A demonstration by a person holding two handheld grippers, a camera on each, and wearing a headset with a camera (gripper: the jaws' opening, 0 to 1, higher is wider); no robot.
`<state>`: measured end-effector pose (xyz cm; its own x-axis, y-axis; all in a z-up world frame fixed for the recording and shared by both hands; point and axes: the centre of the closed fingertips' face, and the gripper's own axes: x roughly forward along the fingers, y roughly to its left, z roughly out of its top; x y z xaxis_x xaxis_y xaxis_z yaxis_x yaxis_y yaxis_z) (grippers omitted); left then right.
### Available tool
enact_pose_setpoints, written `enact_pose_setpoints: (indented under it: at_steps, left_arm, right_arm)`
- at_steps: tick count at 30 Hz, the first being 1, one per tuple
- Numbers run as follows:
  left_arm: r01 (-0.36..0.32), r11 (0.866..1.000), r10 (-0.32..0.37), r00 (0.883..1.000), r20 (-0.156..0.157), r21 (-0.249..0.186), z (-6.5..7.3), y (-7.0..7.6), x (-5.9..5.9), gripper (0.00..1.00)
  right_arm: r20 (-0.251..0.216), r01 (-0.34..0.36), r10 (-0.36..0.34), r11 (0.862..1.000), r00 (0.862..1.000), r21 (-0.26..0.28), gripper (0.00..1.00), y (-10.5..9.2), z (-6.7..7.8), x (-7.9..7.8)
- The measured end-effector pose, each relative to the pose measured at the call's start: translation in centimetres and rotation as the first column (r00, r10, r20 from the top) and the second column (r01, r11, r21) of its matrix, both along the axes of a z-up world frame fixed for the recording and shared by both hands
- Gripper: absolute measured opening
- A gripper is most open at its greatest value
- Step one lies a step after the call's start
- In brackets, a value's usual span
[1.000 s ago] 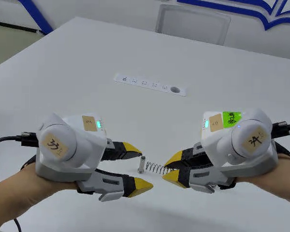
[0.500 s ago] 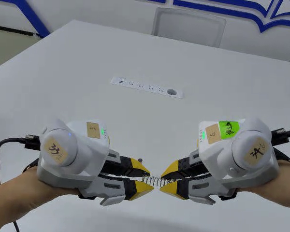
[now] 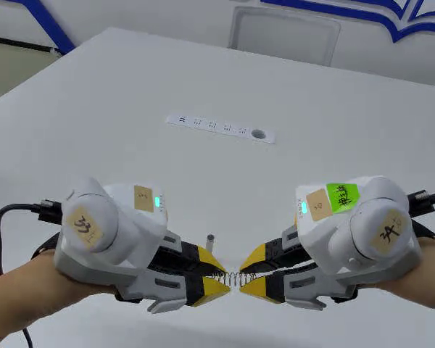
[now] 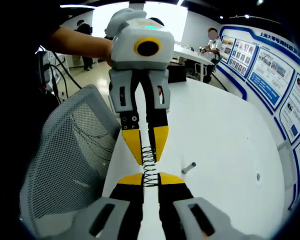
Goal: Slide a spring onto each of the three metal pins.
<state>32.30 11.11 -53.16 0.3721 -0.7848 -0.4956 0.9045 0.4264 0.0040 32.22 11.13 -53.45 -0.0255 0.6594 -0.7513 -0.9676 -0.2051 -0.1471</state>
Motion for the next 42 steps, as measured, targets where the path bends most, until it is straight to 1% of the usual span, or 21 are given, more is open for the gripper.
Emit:
enact_pose_setpoints:
  at_steps: [1,4,6,9,12,15,17,19,20,22,23,25,28,31,37,42]
  left_arm:
    - [0.002,1.000,-0.002,1.000,0.010,0.005,0.1,0.0,0.1,0.10]
    - [0.007,1.000,-0.007,1.000,0.008,0.003,0.3,0.2,0.2,0.09]
    - [0.011,1.000,-0.011,1.000,0.010,-0.002,0.5,0.2,0.3,0.09]
    - [0.019,1.000,-0.019,1.000,0.010,-0.014,0.8,0.1,0.2,0.09]
    - [0.025,1.000,-0.025,1.000,0.012,-0.014,0.9,0.1,0.2,0.09]
    - [0.029,0.999,-0.029,1.000,0.010,-0.017,1.0,0.2,0.2,0.09]
    - [0.036,0.999,-0.036,0.999,0.009,-0.018,1.0,0.2,0.1,0.09]
    - [0.038,0.999,-0.038,0.999,0.012,-0.018,1.0,0.2,0.1,0.09]
    - [0.039,0.999,-0.038,0.999,0.012,-0.015,1.0,0.2,0.0,0.09]
    - [0.038,0.999,-0.037,0.999,0.009,-0.018,1.0,0.2,0.0,0.09]
    - [0.037,0.999,-0.037,0.999,0.009,-0.016,1.0,0.2,0.0,0.09]
    - [0.041,0.999,-0.041,0.999,0.010,-0.003,0.8,0.3,-0.1,0.09]
    - [0.040,0.999,-0.040,0.999,0.009,0.000,0.7,0.4,-0.1,0.09]
    - [0.035,0.999,-0.035,0.999,0.009,-0.002,0.7,0.4,0.0,0.09]
    - [0.035,0.999,-0.035,0.999,0.013,0.003,0.6,0.4,0.0,0.10]
    - [0.017,1.000,-0.017,1.000,0.009,-0.019,0.8,0.6,0.1,0.10]
  right_arm:
    - [0.008,-0.002,0.002,1.000,1.000,0.003,0.11,0.0,0.0,0.1]
    - [0.025,-0.002,0.002,1.000,1.000,0.012,0.12,0.1,0.2,0.2]
    - [0.021,0.005,-0.006,1.000,1.000,0.022,0.12,0.1,0.4,0.3]
    - [-0.007,0.030,-0.030,0.999,1.000,0.036,0.15,0.0,0.5,0.7]
    - [-0.031,0.035,-0.034,0.999,0.999,0.040,0.14,-0.1,0.2,0.8]
    - [-0.053,0.028,-0.025,0.998,0.998,0.054,0.13,0.0,0.2,0.5]
    - [-0.063,0.027,-0.024,0.999,0.998,0.044,0.12,-0.1,0.0,0.5]
    - [-0.078,0.029,-0.025,0.998,0.997,0.049,0.12,-0.2,-0.1,0.5]
    - [-0.085,0.036,-0.031,0.998,0.996,0.061,0.12,-0.1,0.1,0.6]
    - [-0.089,0.024,-0.018,0.998,0.996,0.066,0.12,-0.1,0.2,0.5]
    - [-0.103,0.029,-0.022,0.997,0.994,0.070,0.12,-0.1,0.3,0.4]
    - [-0.126,0.035,-0.024,0.996,0.992,0.086,0.11,0.1,0.6,0.3]
    - [-0.151,0.037,-0.019,0.993,0.988,0.113,0.11,0.2,1.3,0.1]
    - [-0.179,0.040,-0.011,0.987,0.984,0.158,0.11,0.7,2.4,-0.2]
    - [-0.195,0.037,0.003,0.978,0.981,0.205,0.11,1.7,3.6,-0.6]
    - [-0.193,0.036,0.010,0.972,0.981,0.232,0.11,2.5,4.4,-0.7]
